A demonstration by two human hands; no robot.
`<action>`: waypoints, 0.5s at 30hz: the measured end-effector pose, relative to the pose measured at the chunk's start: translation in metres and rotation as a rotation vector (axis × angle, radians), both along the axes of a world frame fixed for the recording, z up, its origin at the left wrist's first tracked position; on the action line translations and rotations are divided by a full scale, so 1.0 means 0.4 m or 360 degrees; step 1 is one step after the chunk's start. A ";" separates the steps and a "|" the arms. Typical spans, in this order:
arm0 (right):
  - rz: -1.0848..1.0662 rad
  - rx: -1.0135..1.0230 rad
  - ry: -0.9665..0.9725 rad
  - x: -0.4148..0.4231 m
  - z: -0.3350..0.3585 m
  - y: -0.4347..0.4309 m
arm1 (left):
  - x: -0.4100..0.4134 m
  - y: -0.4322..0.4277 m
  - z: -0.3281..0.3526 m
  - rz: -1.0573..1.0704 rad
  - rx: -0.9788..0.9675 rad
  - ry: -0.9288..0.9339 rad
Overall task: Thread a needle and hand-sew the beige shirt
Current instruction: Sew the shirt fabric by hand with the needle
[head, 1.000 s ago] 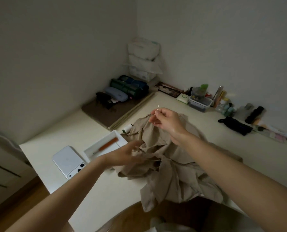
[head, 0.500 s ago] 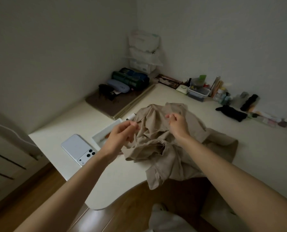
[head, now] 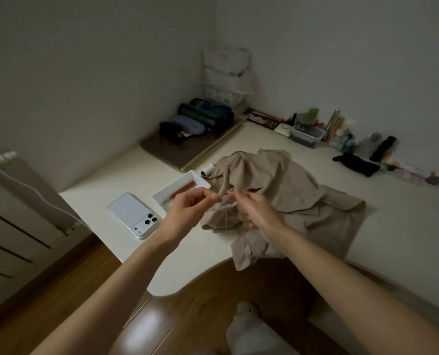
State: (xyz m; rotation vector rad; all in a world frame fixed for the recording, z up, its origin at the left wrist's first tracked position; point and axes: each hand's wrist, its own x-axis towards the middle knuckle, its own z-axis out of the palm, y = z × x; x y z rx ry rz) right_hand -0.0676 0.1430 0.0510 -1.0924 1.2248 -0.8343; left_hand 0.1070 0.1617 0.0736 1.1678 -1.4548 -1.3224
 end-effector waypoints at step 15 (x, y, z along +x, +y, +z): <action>-0.0134 0.0146 0.0345 -0.071 -0.068 0.057 | 0.011 0.082 -0.048 0.0048 0.0106 -0.0180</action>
